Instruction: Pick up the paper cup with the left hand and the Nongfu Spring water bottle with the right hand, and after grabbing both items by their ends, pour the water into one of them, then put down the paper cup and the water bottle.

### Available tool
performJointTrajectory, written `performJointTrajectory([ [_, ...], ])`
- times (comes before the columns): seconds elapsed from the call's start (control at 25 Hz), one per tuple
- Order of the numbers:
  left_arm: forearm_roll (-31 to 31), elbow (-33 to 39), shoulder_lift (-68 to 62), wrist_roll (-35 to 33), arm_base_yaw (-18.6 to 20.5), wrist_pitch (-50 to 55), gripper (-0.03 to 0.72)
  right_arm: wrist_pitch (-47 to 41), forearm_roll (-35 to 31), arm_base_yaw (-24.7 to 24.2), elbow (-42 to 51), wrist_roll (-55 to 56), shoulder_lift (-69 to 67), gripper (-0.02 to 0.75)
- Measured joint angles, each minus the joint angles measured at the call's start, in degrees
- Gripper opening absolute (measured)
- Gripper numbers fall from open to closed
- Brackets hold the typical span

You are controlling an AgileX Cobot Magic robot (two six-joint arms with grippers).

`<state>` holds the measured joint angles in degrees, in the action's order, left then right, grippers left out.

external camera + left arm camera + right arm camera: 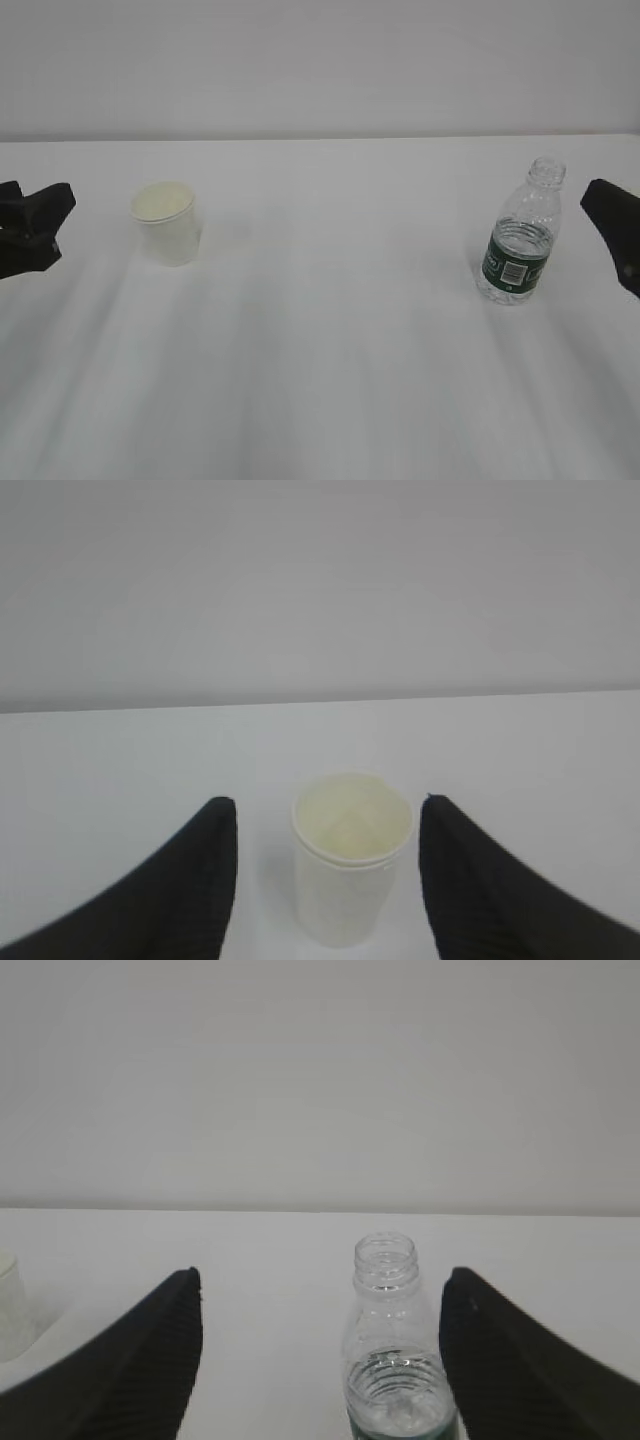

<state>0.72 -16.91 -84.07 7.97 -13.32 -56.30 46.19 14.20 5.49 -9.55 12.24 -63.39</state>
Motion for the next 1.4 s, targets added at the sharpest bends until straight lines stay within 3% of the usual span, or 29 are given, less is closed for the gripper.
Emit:
performJointTrajectory([
  [0.28,1.65,0.42,-6.89,0.67,0.0,-7.87,0.414,8.45,0.14,0.0,0.0,0.0,-8.25,0.554],
  [0.64,5.73,0.42,-15.56,0.88,0.0,-8.92,0.414,17.76,0.08,0.0,0.63,-0.13,-17.72,0.554],
  [1.4,6.52,0.42,-17.83,0.88,0.0,-8.97,0.41,19.07,-5.19,0.0,1.79,-5.48,-31.71,0.557],
])
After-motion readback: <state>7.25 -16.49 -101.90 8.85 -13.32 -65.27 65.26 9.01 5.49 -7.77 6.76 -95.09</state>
